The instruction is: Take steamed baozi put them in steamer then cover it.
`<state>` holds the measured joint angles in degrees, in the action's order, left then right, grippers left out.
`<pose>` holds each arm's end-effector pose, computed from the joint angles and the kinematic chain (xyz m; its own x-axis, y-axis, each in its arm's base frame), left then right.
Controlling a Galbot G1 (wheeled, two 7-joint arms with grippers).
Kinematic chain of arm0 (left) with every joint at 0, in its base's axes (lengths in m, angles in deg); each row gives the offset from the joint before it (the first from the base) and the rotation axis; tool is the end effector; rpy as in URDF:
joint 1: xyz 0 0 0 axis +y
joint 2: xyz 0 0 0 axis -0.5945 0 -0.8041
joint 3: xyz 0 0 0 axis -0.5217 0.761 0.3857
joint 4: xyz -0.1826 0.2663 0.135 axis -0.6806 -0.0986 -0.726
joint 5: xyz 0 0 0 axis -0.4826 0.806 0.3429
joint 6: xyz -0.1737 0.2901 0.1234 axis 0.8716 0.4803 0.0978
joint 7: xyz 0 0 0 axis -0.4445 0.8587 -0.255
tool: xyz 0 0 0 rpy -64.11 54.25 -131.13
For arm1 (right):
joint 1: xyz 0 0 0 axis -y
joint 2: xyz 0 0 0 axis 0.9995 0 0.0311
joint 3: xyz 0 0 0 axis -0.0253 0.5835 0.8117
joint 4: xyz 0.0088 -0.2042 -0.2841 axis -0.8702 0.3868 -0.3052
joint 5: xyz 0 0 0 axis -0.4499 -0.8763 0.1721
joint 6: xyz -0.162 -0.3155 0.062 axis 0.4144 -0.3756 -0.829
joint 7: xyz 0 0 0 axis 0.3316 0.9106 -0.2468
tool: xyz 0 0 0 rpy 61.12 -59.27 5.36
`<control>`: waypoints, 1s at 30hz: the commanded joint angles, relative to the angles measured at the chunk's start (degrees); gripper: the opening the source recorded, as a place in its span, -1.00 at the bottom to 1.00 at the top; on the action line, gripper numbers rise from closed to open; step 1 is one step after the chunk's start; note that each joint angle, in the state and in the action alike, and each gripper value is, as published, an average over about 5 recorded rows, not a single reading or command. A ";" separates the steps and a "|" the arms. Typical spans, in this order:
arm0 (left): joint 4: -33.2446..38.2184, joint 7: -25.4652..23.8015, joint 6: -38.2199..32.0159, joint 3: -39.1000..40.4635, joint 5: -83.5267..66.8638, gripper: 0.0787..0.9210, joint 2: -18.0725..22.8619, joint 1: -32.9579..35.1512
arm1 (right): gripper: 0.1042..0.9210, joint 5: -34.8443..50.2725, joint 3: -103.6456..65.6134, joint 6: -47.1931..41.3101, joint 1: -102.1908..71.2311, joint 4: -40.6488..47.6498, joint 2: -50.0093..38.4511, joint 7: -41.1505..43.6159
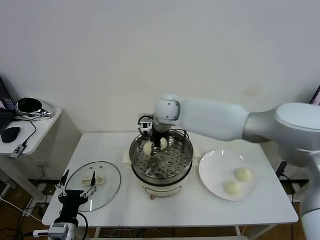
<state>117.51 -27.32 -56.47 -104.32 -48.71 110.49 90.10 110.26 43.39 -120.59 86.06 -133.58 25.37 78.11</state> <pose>0.1607 0.0828 -0.2947 -0.9965 -0.0828 0.0070 -0.0779 0.9598 0.2698 0.5485 0.2190 -0.1047 -0.1799 -0.2401 0.9539 -0.9751 -0.0847 -0.2052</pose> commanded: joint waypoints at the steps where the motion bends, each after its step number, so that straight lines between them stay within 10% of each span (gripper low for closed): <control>1: -0.17 0.00 -0.07 0.01 -0.02 0.77 0.02 0.00 | 0.22 0.82 -0.54 -2.71 -3.91 5.57 5.74 -2.12; 13: -0.14 -0.04 -0.14 0.42 0.13 0.77 0.32 -0.15 | 0.68 -0.44 -1.54 -2.37 2.83 -1.37 -1.51 2.47; 30: 0.12 -0.23 -0.13 1.17 0.57 0.77 -0.80 -0.12 | 0.76 -20.18 5.14 14.57 17.91 -31.87 -51.00 21.27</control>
<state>117.66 -27.54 -56.58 -103.14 -48.27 109.70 89.98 101.80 46.02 -115.05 98.80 -151.58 0.39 91.11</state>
